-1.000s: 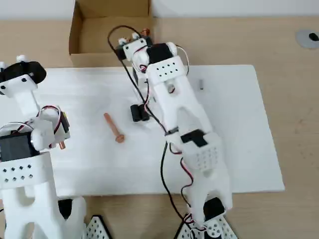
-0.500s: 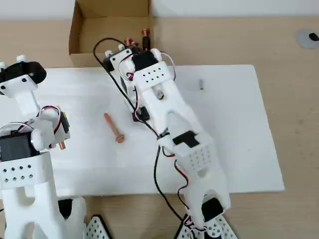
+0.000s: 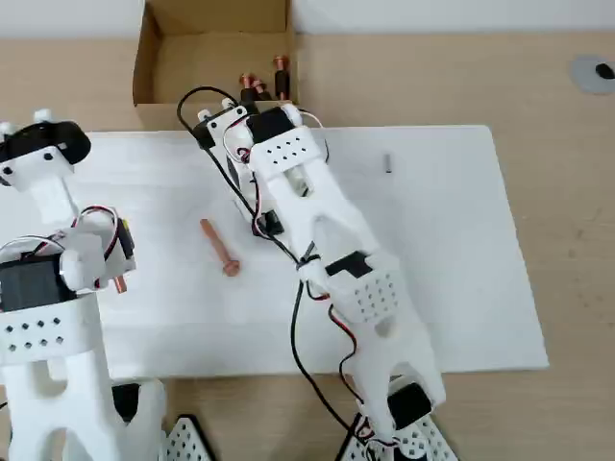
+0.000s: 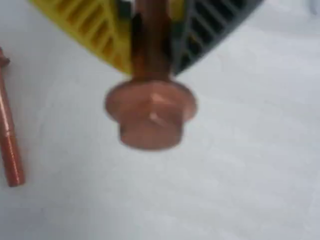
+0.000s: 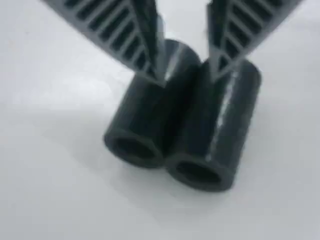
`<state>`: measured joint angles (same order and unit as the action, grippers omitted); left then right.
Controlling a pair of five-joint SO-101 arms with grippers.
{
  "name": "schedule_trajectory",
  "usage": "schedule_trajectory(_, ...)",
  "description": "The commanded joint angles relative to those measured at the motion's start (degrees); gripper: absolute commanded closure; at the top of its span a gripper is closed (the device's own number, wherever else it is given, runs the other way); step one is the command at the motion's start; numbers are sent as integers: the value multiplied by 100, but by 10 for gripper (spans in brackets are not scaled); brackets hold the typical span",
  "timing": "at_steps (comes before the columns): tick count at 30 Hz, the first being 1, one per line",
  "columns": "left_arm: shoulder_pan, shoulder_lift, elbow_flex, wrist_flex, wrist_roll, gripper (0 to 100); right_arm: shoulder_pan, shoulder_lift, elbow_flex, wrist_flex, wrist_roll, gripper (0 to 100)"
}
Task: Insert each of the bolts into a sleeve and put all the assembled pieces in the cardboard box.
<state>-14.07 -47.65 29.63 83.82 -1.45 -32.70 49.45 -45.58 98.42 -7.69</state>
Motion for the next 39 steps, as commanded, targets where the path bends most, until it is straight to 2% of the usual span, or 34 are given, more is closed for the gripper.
schedule_trajectory(1,26,-136,-325,18,-53,987,4,532,-4,18,35,851)
schedule_trajectory(5,26,-136,-325,26,-53,987,13,532,-4,158,44,779)
schedule_trajectory(16,26,-136,-352,26,-53,987,75,602,-48,123,44,779)
schedule_trajectory(19,26,-136,-352,26,-53,987,84,725,-92,123,53,839)
schedule_trajectory(23,26,-136,-352,26,-62,987,101,813,-286,158,53,994)
schedule_trajectory(32,26,-136,-378,18,-62,987,365,690,-1095,404,53,988)
schedule_trajectory(36,62,-347,-527,141,44,989,716,-66,-1640,404,53,988)
schedule_trajectory(39,97,-1033,-642,105,193,989,734,-971,-1789,404,53,988)
